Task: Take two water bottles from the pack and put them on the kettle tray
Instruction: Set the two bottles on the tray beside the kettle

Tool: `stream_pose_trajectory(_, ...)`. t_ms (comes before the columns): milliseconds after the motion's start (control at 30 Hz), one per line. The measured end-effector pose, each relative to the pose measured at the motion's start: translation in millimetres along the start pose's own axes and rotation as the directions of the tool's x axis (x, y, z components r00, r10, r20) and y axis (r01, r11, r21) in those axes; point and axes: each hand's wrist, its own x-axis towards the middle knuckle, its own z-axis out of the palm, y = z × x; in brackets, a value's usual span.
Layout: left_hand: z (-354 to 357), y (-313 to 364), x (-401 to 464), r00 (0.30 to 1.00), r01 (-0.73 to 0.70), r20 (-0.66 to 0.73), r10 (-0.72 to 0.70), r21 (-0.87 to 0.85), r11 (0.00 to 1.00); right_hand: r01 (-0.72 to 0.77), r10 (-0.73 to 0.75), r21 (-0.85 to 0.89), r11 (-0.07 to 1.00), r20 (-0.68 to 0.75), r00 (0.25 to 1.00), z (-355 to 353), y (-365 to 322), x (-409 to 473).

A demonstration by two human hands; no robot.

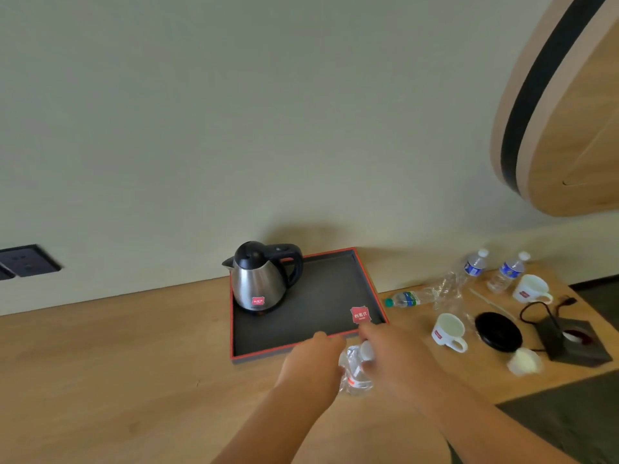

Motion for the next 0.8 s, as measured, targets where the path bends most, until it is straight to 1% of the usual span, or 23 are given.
stream_pose_trajectory(100, -2.4, 4.7, -0.4, 1.000, 0.017, -0.006, -0.017, 0.043, 0.999, -0.007, 0.006, -0.015, 1.000, -0.010, 1.000, 1.8, 0.1, 0.6)
stream_pose_trajectory(233, -4.7, 13.5, -0.4, 0.999, 0.040, 0.029, -0.043, 0.107, 0.993, 0.025, -0.025, -0.014, 1.000, -0.002, 1.000, 2.8, 2.7, 4.9)
stream_pose_trajectory(367, -8.3, 26.8, 1.2, 0.994, 0.067, 0.072, -0.080, 0.164, 0.984, 0.085, -0.081, -0.091, 0.992, 0.038, 0.996, -1.1, 5.9, 12.9)
stream_pose_trajectory(433, -9.9, 30.1, 2.4, 0.991, 0.088, 0.081, -0.102, 0.164, 0.982, 0.114, -0.110, -0.113, 0.987, 0.047, 0.993, -0.6, 8.1, 16.3)
stream_pose_trajectory(700, -9.5, 29.5, 11.7, 0.986, 0.152, 0.035, -0.160, 0.170, 0.974, 0.206, -0.206, -0.058, 0.977, 0.002, 0.978, 9.4, 25.7, 25.2)
stream_pose_trajectory(800, -10.4, 31.4, 14.2, 0.984, 0.167, 0.035, -0.175, 0.166, 0.972, 0.257, -0.256, -0.020, 0.966, 0.017, 0.966, 9.7, 31.8, 30.2)
